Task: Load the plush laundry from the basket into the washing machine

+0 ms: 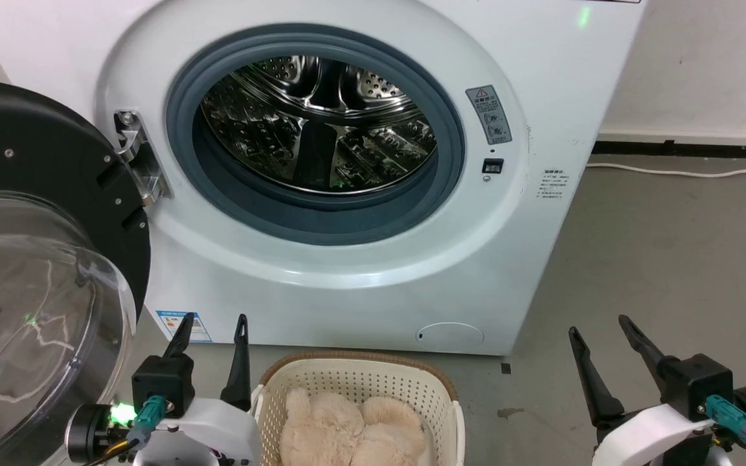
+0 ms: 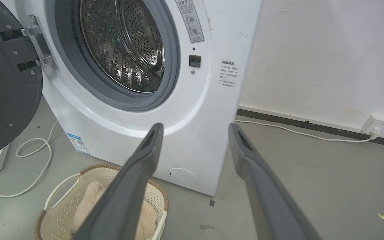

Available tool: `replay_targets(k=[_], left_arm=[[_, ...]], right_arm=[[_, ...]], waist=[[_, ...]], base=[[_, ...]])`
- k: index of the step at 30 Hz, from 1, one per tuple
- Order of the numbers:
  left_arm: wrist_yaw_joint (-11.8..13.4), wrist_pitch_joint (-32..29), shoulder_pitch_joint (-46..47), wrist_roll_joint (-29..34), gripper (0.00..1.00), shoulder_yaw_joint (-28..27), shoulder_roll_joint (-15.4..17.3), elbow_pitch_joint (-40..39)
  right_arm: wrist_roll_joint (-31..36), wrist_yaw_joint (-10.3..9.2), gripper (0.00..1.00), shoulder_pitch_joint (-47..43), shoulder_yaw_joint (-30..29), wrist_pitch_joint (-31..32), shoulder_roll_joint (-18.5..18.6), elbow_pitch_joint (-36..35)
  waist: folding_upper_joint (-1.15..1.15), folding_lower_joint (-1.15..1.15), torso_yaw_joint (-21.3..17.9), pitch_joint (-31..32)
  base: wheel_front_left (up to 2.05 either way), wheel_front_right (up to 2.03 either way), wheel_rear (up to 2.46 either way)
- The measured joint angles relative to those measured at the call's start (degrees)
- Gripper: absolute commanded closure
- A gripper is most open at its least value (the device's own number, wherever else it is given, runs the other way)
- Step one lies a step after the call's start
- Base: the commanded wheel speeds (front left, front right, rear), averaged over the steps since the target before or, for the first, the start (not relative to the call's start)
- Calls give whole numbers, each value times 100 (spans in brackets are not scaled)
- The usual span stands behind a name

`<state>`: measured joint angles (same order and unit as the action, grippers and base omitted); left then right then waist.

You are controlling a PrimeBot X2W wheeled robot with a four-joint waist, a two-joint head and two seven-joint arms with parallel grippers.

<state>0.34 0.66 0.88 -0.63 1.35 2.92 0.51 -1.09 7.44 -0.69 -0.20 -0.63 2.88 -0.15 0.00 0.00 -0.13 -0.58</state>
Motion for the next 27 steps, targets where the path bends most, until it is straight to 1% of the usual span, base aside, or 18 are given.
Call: replay_targets(k=[16,27], left_arm=[[-7,199,186,-55,0,260,7,415],[-70,299,570,-99,0,430,25,1080]], right_arm=[[-312,0,0,125,-124,-189,0,1],[-430,0,0,292,-147,-326,0,-52]], waist=[[0,0,-153,-494],[0,1,-321,-906]], base=[[0,0,0],[0,0,0]])
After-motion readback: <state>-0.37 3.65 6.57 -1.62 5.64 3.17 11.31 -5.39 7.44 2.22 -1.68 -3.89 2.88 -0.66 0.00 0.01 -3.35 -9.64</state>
